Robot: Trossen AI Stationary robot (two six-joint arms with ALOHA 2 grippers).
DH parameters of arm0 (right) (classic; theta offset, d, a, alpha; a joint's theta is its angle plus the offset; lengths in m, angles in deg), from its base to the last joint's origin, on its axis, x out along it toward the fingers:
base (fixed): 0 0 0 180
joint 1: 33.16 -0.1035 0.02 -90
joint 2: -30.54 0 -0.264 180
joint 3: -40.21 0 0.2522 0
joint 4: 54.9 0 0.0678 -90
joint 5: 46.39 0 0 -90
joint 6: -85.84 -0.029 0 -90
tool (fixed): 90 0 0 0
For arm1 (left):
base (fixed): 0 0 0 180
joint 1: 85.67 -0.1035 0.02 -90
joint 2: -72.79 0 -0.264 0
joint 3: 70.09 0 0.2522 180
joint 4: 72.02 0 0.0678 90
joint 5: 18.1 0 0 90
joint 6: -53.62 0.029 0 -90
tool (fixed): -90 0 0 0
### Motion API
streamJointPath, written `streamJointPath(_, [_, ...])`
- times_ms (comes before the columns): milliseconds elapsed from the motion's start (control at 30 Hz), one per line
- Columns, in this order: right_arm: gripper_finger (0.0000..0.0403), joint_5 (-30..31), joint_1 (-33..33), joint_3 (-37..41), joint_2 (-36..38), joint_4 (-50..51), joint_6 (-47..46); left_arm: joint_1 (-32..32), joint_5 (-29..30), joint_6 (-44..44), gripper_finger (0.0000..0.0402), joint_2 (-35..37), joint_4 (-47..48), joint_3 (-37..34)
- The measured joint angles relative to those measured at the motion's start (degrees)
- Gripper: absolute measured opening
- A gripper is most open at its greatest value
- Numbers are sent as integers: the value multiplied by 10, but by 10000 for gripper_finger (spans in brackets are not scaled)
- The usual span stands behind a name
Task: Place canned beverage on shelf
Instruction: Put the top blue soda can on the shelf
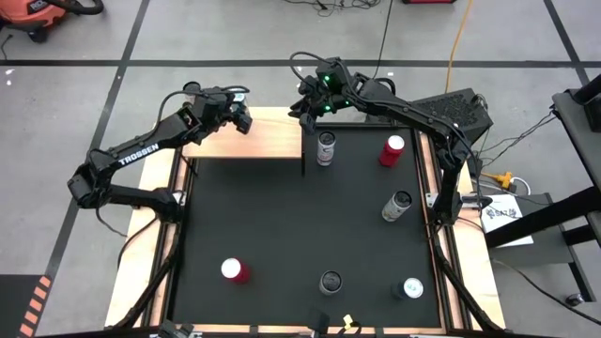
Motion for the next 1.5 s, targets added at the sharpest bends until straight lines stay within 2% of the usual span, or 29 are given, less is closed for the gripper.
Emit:
streamJointPath(1167, [91, 0, 0, 0, 0, 3, 1, 0, -3, 2, 247, 3, 11, 1])
streamJointPath(1367, [91, 0, 0, 0, 0, 3, -10, 1, 27, -20, 247, 4, 16, 1])
streamJointPath(1500, [91, 1, 0, 0, 0, 3, -15, 0, 24, -24, 247, 4, 16, 0])
